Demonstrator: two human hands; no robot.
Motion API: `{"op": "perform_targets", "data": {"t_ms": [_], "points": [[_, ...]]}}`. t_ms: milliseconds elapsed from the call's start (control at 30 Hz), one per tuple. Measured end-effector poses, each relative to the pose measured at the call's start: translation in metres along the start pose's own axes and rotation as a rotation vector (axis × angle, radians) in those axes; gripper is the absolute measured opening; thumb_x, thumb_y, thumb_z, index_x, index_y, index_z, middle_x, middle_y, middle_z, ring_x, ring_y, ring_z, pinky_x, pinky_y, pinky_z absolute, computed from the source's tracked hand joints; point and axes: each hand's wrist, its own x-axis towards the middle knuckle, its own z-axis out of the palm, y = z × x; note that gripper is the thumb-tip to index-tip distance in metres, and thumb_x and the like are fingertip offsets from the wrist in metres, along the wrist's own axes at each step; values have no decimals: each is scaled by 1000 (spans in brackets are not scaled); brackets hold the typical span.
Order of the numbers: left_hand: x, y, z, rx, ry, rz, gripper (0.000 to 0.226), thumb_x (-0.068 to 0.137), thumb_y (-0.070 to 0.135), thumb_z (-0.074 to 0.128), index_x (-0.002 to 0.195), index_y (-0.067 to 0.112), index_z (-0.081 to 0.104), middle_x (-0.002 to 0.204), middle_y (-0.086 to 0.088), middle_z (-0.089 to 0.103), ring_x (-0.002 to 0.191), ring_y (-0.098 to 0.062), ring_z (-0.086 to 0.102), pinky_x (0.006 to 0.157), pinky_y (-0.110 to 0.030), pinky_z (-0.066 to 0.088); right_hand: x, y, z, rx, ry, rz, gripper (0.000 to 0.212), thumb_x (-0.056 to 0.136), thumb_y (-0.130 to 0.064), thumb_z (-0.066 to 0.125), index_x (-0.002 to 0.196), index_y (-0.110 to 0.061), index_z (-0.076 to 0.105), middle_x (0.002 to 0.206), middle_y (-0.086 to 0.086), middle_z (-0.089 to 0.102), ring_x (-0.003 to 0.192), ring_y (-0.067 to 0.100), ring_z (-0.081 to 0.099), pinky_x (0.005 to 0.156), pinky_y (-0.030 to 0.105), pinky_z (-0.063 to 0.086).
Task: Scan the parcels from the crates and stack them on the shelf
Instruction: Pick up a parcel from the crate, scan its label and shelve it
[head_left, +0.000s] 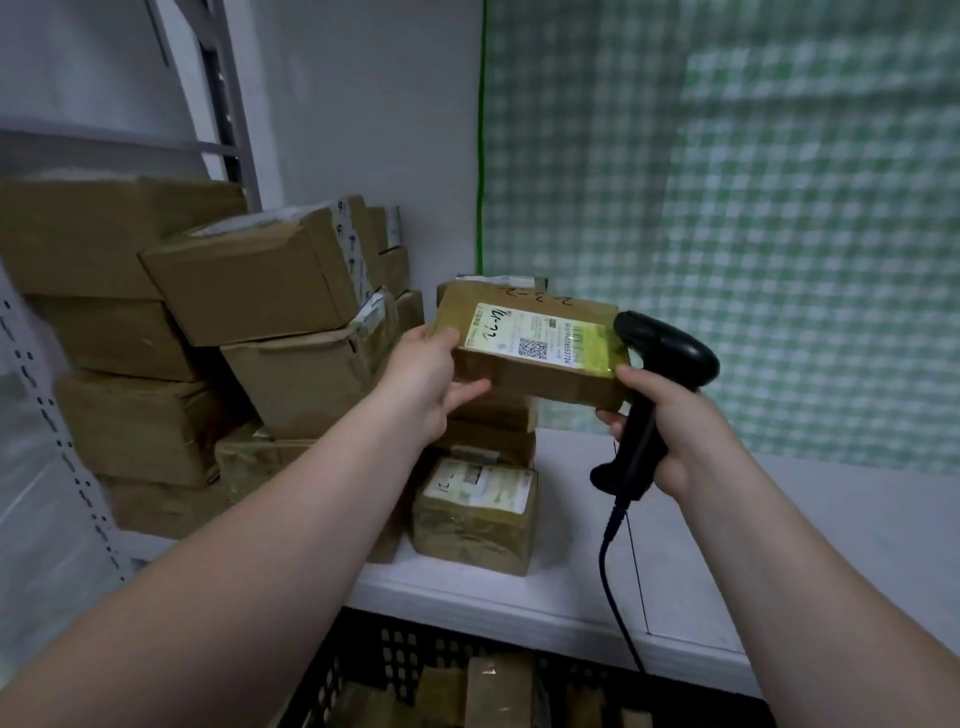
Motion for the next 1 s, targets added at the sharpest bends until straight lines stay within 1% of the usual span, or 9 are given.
{"op": "perform_targets", "data": {"t_ms": [100, 167, 267, 367, 500, 667, 767, 867, 1000], "points": [[30, 14, 19, 35, 16, 29, 47, 99, 12, 49, 144, 15, 35, 108, -6, 59, 91, -22, 63, 66, -33, 58, 32, -16, 17, -28, 28, -20, 36, 83, -17, 72, 116, -11, 60, 101, 9, 70, 71, 24, 69, 45, 22, 48], [53, 23, 29, 49, 34, 74, 53, 97, 10, 54, 145, 14, 33, 120, -7, 53, 86, -18, 59, 71, -31, 57, 54, -28, 29, -47, 34, -37, 38, 82, -19, 72, 117, -13, 60, 104, 8, 70, 72, 24, 70, 42, 21, 47], [92, 37, 40, 76, 73, 164, 52, 94, 7, 58, 141, 11, 36, 134, -8, 45, 93, -19, 55, 67, -26, 56, 86, -44, 47, -86, 36, -66, 24, 84, -19, 72, 105, -14, 61, 102, 7, 69, 81, 24, 70, 50, 23, 49], [130, 45, 46, 186, 155, 243, 46, 93, 3, 57, 134, 16, 43, 128, -1, 45, 106, -24, 54, 82, -31, 56, 116, -55, 64, -126, 52, -112, 12, 84, -15, 71, 89, -15, 60, 94, 6, 66, 87, 24, 70, 59, 26, 49], [170, 53, 51, 304, 327, 353, 20, 94, 9, 52, 108, 22, 46, 115, -5, 53, 101, -24, 57, 91, -40, 53, 147, -66, 86, -129, -15, -162, 14, 83, -16, 73, 93, -15, 63, 88, 2, 68, 75, 19, 68, 58, 28, 50], [204, 65, 49, 192, 450, 408, 31, 93, 7, 51, 123, 15, 46, 128, -8, 47, 103, -27, 58, 89, -41, 55, 175, -76, 110, -248, -38, -277, 19, 80, -15, 72, 95, -12, 62, 84, 7, 67, 77, 21, 67, 66, 33, 52], [216, 61, 55, 189, 507, 472, 29, 93, 5, 48, 120, 13, 48, 129, -10, 47, 103, -25, 56, 92, -38, 52, 190, -74, 114, -292, -20, -329, 18, 77, -14, 73, 90, -13, 61, 86, 10, 67, 77, 23, 64, 70, 36, 51], [228, 54, 62, 331, 501, 446, 31, 93, 3, 43, 123, 10, 50, 135, -12, 43, 100, -24, 51, 93, -30, 46, 202, -68, 110, -318, -20, -279, 16, 79, -13, 71, 91, -12, 61, 91, 13, 66, 79, 23, 62, 75, 38, 52], [238, 43, 64, 571, 334, 203, 45, 96, 9, 40, 141, 2, 40, 145, -16, 38, 122, -35, 48, 101, -39, 45, 209, -51, 104, -371, -117, -140, 10, 85, -11, 68, 91, -11, 60, 80, 9, 59, 71, 19, 57, 76, 35, 52]]}}
